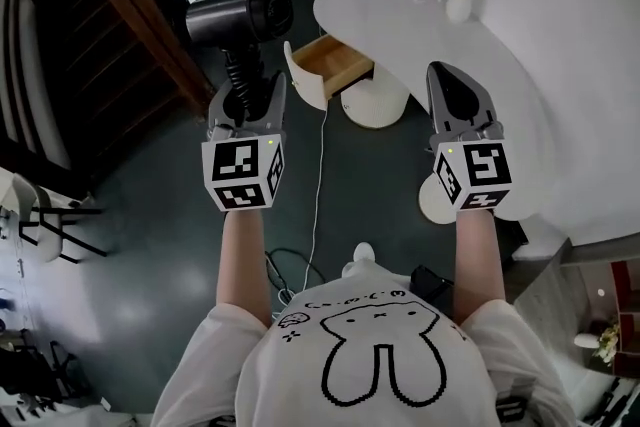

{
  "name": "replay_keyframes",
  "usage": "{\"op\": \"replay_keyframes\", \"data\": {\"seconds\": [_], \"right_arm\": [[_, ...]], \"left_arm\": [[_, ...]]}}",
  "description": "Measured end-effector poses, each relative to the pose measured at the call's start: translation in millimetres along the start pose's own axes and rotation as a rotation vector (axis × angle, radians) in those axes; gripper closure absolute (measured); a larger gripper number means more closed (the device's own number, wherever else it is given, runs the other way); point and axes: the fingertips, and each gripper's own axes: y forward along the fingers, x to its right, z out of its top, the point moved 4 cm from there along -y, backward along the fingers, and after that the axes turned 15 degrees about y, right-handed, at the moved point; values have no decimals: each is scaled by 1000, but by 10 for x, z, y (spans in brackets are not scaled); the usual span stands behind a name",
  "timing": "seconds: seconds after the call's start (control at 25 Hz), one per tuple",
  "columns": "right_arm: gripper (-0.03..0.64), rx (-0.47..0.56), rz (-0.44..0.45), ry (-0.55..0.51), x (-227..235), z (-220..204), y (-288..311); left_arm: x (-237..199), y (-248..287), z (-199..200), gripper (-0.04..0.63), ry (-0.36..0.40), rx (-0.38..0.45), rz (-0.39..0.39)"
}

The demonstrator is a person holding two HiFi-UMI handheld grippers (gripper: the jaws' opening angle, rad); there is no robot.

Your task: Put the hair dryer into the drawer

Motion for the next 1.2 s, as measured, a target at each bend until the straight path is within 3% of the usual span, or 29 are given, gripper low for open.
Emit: {"op": "replay_keyframes", "data": {"seconds": [0.36,0.72,1.2], "right_arm": [[617,-14,54,0,501,-30,774],[617,-49,57,35,634,-306,1201],[617,-44,-76,41,636,-438,2176]], "left_arm": [[-11,827,15,413,0,-23,26],[-58,1248,-295,413,-10,-73,7],[-675,2339,-699,413,-9,-32,-107]]}}
